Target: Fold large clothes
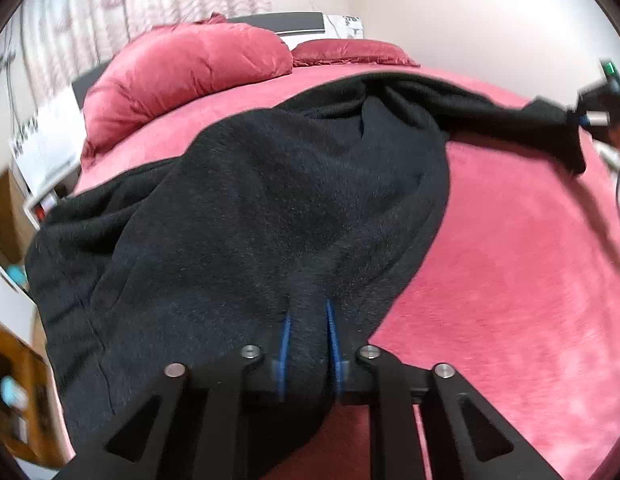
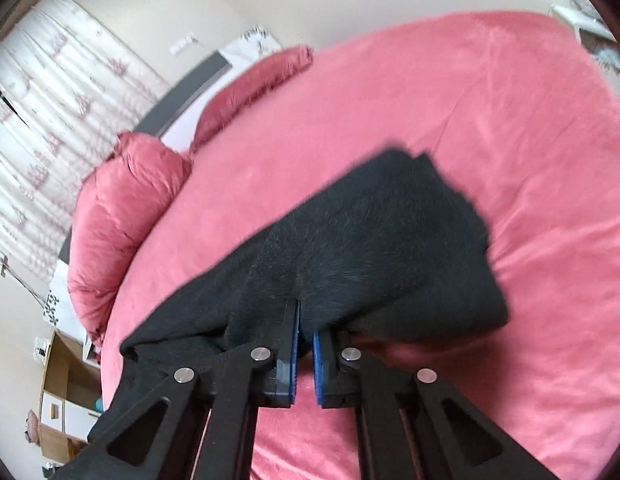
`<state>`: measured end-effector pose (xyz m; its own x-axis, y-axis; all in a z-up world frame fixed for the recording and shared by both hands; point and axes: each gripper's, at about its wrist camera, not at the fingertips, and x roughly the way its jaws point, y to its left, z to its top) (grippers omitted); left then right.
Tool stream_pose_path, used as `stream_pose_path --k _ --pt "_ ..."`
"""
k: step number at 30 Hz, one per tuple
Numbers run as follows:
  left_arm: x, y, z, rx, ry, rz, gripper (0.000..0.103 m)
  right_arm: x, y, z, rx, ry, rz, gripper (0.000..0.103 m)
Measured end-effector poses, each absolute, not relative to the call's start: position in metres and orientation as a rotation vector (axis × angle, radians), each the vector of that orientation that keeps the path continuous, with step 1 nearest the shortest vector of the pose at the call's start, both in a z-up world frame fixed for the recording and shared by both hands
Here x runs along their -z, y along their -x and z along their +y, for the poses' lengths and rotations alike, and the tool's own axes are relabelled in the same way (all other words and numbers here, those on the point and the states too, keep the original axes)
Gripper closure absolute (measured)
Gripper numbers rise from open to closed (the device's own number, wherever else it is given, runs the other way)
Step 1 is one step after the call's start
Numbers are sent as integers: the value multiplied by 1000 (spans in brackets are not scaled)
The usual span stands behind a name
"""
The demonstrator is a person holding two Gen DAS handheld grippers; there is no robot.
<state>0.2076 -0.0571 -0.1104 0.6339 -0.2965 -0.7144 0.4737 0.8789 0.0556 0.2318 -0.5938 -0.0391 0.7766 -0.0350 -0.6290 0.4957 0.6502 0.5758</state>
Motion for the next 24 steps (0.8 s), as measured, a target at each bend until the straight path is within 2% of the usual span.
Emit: stream_pose_path --k 3,4,6,9,10,11,13,14,19,22,24 --pt "84 -198 -41 464 -189 739 90 21 -209 -603 342 -802 590 99" --pt "76 -196 -35 465 -184 724 90 14 -203 -606 363 -793 570 102" --pt "61 -185 -22 468 -168 701 91 -3 -184 -616 383 -781 509 102" --pt "38 -174 -1 470 -107 678 91 -14 -173 -631 350 -796 551 99" --pt "35 -174 3 461 -99 673 91 -9 -173 -632 302 -814 599 92" --pt "34 -170 10 455 -91 674 91 -2 -173 -631 269 -820 652 79" --pt "39 -166 14 461 -87 692 91 17 -178 -619 280 -799 765 60" --pt "42 -163 15 465 -91 700 91 27 -181 -613 294 -792 796 55" --pt "58 -157 7 468 -116 735 91 78 -214 -611 259 -1027 793 53" --pt "59 -156 9 458 -115 733 91 77 -245 -619 257 -1107 698 53" --pt "59 -155 9 453 -119 733 91 74 -271 -621 305 -1081 712 46"
